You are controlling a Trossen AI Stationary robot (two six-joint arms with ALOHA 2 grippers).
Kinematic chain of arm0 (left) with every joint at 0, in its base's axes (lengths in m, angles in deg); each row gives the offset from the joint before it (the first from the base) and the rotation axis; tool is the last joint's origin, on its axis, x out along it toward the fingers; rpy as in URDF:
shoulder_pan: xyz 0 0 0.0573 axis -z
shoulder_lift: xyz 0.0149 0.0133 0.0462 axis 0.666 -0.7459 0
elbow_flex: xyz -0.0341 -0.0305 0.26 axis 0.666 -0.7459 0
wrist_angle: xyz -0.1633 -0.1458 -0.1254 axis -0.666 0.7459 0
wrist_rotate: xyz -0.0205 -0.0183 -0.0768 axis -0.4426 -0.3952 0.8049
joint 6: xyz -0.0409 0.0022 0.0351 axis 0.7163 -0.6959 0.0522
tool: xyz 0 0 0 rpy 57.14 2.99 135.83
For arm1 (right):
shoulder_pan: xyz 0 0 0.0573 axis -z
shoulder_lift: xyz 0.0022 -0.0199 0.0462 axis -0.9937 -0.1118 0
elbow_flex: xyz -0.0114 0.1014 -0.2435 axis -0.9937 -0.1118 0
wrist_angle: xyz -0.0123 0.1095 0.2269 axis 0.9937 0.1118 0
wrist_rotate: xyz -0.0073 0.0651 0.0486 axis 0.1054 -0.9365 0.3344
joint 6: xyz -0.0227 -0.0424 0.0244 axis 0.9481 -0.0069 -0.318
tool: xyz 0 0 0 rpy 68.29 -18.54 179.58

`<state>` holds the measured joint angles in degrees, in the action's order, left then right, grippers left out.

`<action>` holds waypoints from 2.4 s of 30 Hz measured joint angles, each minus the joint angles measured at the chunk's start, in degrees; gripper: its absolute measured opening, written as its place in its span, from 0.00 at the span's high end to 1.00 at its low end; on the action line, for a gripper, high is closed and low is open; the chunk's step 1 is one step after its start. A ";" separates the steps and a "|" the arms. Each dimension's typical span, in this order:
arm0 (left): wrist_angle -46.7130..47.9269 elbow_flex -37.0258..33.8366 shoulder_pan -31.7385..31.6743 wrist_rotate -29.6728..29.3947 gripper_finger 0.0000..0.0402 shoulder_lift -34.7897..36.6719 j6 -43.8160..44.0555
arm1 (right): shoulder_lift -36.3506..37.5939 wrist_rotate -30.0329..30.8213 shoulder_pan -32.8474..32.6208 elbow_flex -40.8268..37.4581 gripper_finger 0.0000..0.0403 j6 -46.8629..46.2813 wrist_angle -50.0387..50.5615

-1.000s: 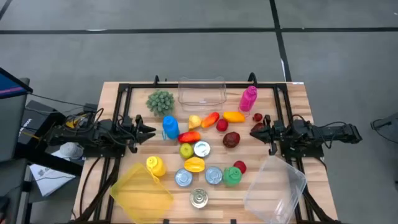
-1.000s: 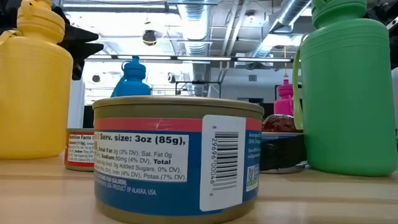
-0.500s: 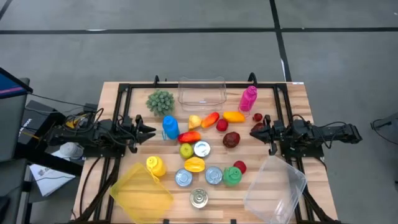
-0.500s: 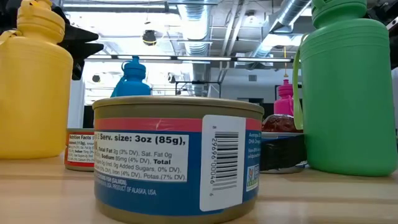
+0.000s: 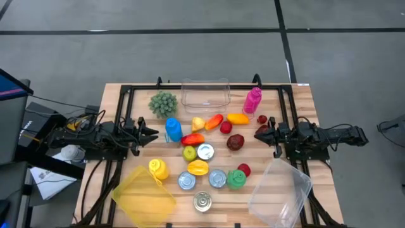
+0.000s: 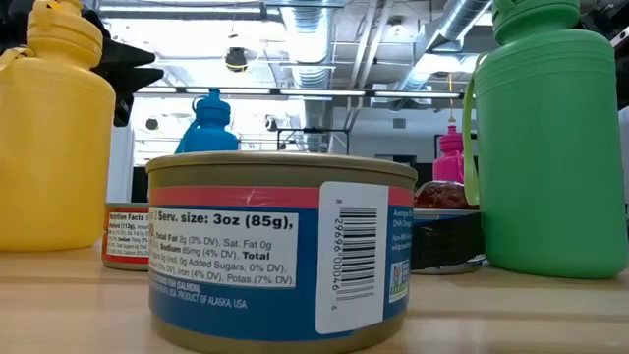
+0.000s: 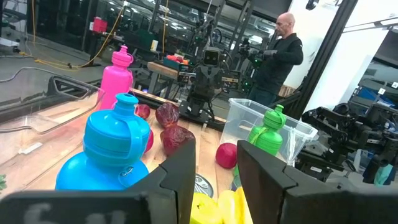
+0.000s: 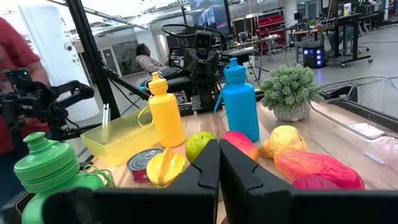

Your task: Pick & Place Food Item

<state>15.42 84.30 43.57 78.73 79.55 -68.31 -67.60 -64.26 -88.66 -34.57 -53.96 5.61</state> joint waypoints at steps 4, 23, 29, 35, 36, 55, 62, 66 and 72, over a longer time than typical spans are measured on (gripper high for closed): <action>0.00 -0.01 0.00 -0.02 0.73 -0.01 0.00 | -0.02 0.00 0.00 0.01 1.00 0.00 -0.01; -0.01 -0.02 0.00 -0.31 0.73 -0.01 0.01 | 0.00 0.02 0.02 0.01 1.00 0.00 -0.01; -0.02 0.00 0.00 -0.28 0.73 0.00 0.13 | -0.01 0.01 0.01 0.01 1.00 0.00 0.00; -0.04 0.00 0.00 -0.25 0.73 0.00 0.15 | -0.02 0.00 0.02 -0.01 1.00 0.00 0.01; -0.04 -0.02 0.01 -0.24 0.73 -0.02 0.15 | -0.02 0.02 0.02 0.01 1.00 0.00 -0.01; -12.36 -0.01 0.02 -7.51 0.73 -0.02 1.67 | -0.02 0.02 0.02 0.28 1.00 -16.00 -2.76; -24.52 0.00 0.02 -11.39 0.73 -0.02 1.98 | 0.00 0.02 0.35 0.71 1.00 -26.92 -13.74; -34.08 -0.02 0.02 -11.41 0.73 0.00 2.78 | 0.00 0.97 0.34 0.76 1.00 -26.99 -17.60; -38.94 -0.01 0.02 -11.52 0.73 0.00 2.75 | 0.00 4.67 0.35 0.89 1.00 -26.99 -18.11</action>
<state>-23.51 84.29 43.59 67.21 79.55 -65.55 -67.60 -59.59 -88.31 -33.69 -80.95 -12.50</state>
